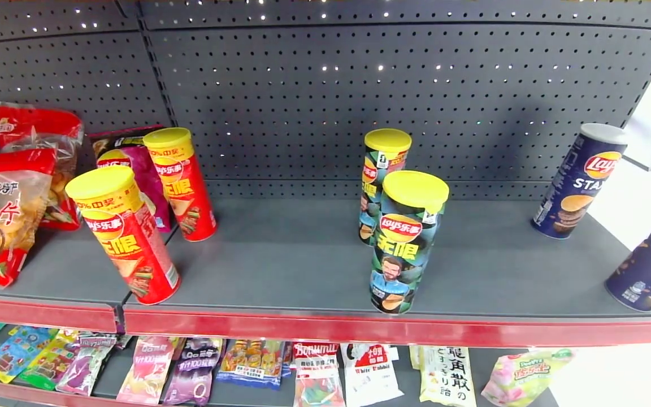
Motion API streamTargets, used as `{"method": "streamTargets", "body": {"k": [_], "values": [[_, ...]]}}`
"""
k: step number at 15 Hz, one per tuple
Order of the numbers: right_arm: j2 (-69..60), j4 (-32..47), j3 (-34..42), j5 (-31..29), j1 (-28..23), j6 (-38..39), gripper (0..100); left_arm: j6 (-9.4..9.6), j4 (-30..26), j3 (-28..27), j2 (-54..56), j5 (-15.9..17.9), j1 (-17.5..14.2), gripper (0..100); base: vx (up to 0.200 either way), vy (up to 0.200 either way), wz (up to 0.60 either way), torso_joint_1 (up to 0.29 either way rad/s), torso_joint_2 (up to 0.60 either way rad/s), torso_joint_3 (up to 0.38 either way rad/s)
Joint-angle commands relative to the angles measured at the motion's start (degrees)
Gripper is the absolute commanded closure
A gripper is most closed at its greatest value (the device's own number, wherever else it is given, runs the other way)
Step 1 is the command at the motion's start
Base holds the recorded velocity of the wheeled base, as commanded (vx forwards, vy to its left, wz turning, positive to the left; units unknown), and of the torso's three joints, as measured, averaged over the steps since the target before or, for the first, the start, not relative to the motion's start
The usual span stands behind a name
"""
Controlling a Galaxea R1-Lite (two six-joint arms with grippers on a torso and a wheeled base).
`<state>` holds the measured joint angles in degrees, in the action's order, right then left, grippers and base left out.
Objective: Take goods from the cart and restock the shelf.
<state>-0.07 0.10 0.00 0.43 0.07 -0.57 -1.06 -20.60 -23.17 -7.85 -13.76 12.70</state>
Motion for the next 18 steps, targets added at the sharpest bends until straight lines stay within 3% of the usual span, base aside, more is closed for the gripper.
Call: {"method": "streamTargets", "body": {"k": [1, 3, 4, 5, 6, 7, 8, 9, 10, 12, 15, 18], "values": [[0.1, 0.0, 0.0, 0.0, 0.0, 0.0, 0, -1.31, -0.1, 0.9, -1.3, -0.6, -3.5, 0, 0.000, 0.000, 0.00, 0.000, 0.00, 0.000], [0.1, 0.0, 0.0, 0.0, 0.0, 0.0, 0, -3.07, -0.1, 2.1, -3.0, -0.4, -10.5, 0, 0.000, 0.000, 0.00, 0.000, 0.00, 0.000], [0.1, 0.0, 0.0, 0.0, 0.0, 0.0, 0, -3.51, 0.1, 5.6, -0.9, 0.2, -13.8, 0, 0.000, 0.000, 0.00, 0.000, 0.00, 0.000], [0.1, 0.0, 0.0, 0.0, 0.0, 0.0, 0, -3.25, 0.2, 8.3, 3.0, 0.8, -14.0, 0, 0.000, 0.000, 0.00, 0.000, 0.00, 0.000], [0.1, 0.0, 0.0, 0.0, 0.0, 0.0, 0, -1.84, 1.1, 13.2, 7.9, 2.5, -12.9, 0, 0.000, 0.000, 0.00, 0.000, 0.00, 0.000], [0.1, 0.0, 0.0, 0.0, 0.0, -0.1, 0, -2.02, 6.5, 15.3, 7.9, 3.8, -12.9, 0, 0.000, 0.000, 0.00, 0.000, 0.00, 0.000], [0.1, 0.0, 0.0, 0.0, 0.0, -0.1, 0, -1.66, 15.2, 18.6, 7.9, 8.6, -12.9, 0, 0.000, 0.000, 0.00, 0.000, 0.00, 0.000], [0.1, 0.0, 0.0, 0.1, 0.0, -0.3, 0, 0.09, 21.2, 23.2, 7.9, 15.6, -12.9, 0, 0.000, 0.000, 0.00, 0.000, 0.00, 0.000], [0.1, 0.0, 0.0, 0.0, 0.0, -0.3, 0, 1.15, 21.2, 23.2, 7.9, 16.3, -12.9, 0, 0.000, 0.000, 0.00, 0.000, 0.00, 0.000], [0.1, -0.2, 0.0, 0.0, -0.1, -0.7, 0, 0.97, 20.0, 22.9, 7.9, 15.9, -12.7, 0, 0.000, 0.000, 0.00, 0.000, 0.00, 0.000], [12.9, -2.3, -17.6, 8.7, 3.0, 1.2, 0, 0.97, 20.4, 23.0, 7.9, 13.6, -12.7, 0, 0.000, 0.000, 0.00, 0.000, 0.00, 0.000], [21.1, -2.2, -17.1, 12.7, 6.2, -3.3, 0, 1.15, 20.4, 23.0, 7.9, 13.6, -12.7, 0, 0.000, 0.000, 0.00, 0.000, 0.00, 0.000]]}}
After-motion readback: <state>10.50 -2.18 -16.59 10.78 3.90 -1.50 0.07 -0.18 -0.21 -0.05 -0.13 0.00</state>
